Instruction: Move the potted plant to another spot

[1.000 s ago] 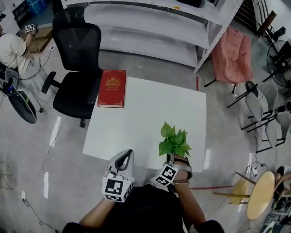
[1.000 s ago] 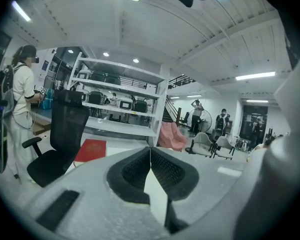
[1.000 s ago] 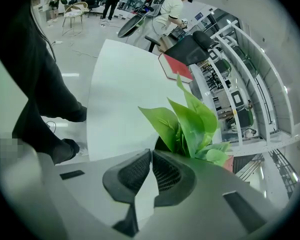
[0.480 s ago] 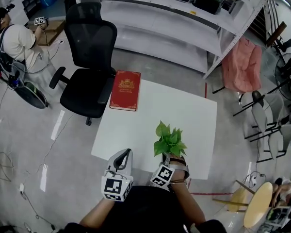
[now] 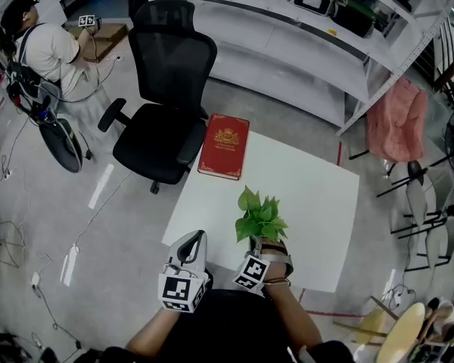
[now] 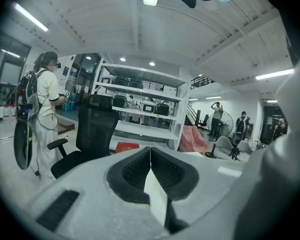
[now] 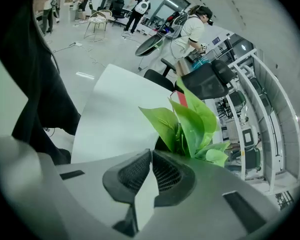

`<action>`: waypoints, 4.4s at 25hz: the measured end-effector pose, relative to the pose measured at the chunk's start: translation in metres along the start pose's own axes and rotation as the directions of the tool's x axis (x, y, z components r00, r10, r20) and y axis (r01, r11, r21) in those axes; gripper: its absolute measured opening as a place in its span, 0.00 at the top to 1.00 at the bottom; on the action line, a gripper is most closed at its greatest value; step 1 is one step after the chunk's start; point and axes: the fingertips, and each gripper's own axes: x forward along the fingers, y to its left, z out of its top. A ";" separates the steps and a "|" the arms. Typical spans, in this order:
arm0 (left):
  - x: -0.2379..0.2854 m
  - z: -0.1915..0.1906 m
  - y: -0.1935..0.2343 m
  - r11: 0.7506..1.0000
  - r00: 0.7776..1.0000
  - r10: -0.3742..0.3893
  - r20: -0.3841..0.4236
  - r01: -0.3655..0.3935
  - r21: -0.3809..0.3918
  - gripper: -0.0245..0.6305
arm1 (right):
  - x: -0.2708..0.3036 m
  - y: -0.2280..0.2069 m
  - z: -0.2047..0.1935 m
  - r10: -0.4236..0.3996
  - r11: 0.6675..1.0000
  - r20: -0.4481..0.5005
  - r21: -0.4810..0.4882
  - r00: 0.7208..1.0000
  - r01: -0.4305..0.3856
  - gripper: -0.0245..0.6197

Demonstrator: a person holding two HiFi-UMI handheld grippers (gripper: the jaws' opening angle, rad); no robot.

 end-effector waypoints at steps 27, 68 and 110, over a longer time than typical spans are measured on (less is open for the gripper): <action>-0.006 -0.006 0.100 0.995 0.995 0.095 -0.022 -0.095 -0.028 0.94 | 0.053 0.002 0.121 0.068 0.984 0.078 -0.168 0.995 -0.054 0.93; -0.011 -0.012 0.062 0.994 0.994 0.104 -0.024 -0.105 -0.041 0.94 | -0.012 -0.024 0.105 0.001 0.963 0.309 0.256 0.951 -0.084 0.92; -0.077 -0.016 -0.067 0.991 0.990 0.129 0.053 -0.130 0.010 0.94 | -0.205 -0.044 0.010 -0.334 0.480 0.648 0.742 0.684 -0.469 0.94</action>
